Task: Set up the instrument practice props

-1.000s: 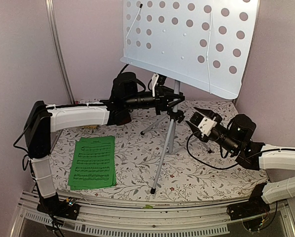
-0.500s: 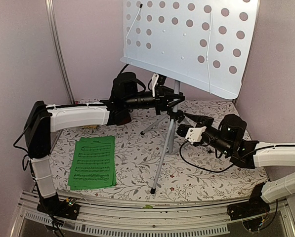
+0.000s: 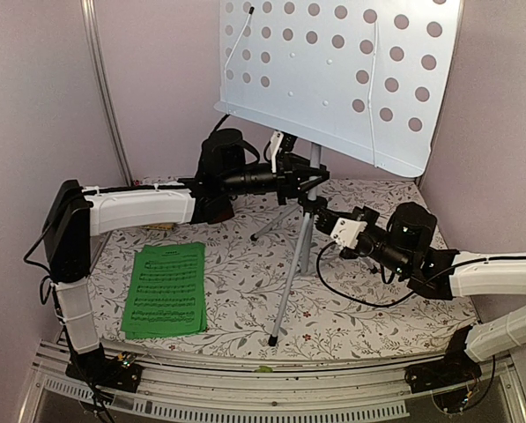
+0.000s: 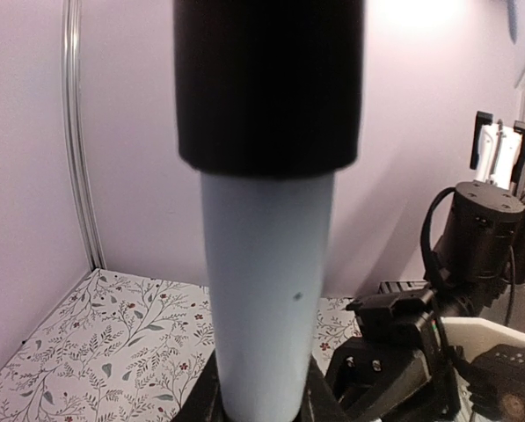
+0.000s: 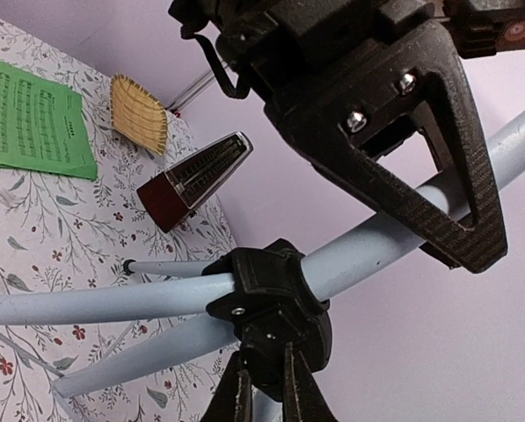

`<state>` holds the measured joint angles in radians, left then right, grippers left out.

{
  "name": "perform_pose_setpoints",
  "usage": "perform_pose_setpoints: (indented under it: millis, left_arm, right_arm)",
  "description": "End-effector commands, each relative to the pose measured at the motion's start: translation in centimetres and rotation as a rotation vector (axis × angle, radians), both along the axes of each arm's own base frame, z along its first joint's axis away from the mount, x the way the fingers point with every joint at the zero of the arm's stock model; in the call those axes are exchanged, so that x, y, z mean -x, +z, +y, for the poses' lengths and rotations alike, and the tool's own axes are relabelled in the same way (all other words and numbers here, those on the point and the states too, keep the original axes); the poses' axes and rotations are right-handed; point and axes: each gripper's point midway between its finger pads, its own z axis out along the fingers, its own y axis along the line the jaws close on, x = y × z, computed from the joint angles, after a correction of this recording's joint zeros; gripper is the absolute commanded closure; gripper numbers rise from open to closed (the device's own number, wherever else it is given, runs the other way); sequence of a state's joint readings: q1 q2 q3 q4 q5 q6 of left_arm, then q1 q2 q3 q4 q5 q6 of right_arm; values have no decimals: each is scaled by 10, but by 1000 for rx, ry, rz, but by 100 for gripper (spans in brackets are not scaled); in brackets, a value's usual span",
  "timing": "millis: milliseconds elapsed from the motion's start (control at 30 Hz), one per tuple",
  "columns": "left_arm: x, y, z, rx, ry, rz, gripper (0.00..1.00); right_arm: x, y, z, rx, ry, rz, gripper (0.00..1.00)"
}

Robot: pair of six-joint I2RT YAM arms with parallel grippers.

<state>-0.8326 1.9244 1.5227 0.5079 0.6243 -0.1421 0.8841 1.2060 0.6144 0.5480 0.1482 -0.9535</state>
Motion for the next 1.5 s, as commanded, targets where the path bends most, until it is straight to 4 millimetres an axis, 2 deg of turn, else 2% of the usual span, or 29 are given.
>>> perform_pose_setpoints:
  millis: [0,67,400,667,900,1067,1167,1233,1267,1400,1467]
  left_arm:
    - [7,67,20,134,9,-56,100]
    - [7,67,20,134,9,-57,100]
    - [7,65,19,132,7,-53,100]
    - [6,64,18,131,5,-53,100]
    - [6,63,19,133,7,-51,100]
    - [5,63,19,135,8,-49,100]
    - [5,62,19,135,9,-46,100]
    - [5,62,19,137,13,-43,100]
    - [5,62,19,138,12,-42,100]
    - [5,63,20,142,11,-40,100]
    - [6,63,19,142,9,-40,100]
  right_arm:
    - [3,12,-6,-254,-28,180,96]
    - [3,13,-8,-371,-38,278,100]
    - [-1,7,-16,-1069,-106,880,100]
    - [0,12,-19,-1633,-113,1349,100]
    - [4,18,-18,-1985,-82,1677,100]
    - [4,26,-11,-2105,-54,1831,100]
    - [1,36,-13,-2138,-25,1808,100]
    - [-5,44,-25,-2136,-26,1668,100]
    - [-8,45,-33,-2137,-40,1590,96]
    - [-13,52,-68,-2026,-118,1221,60]
    - [-11,61,-78,-1939,-109,1086,51]
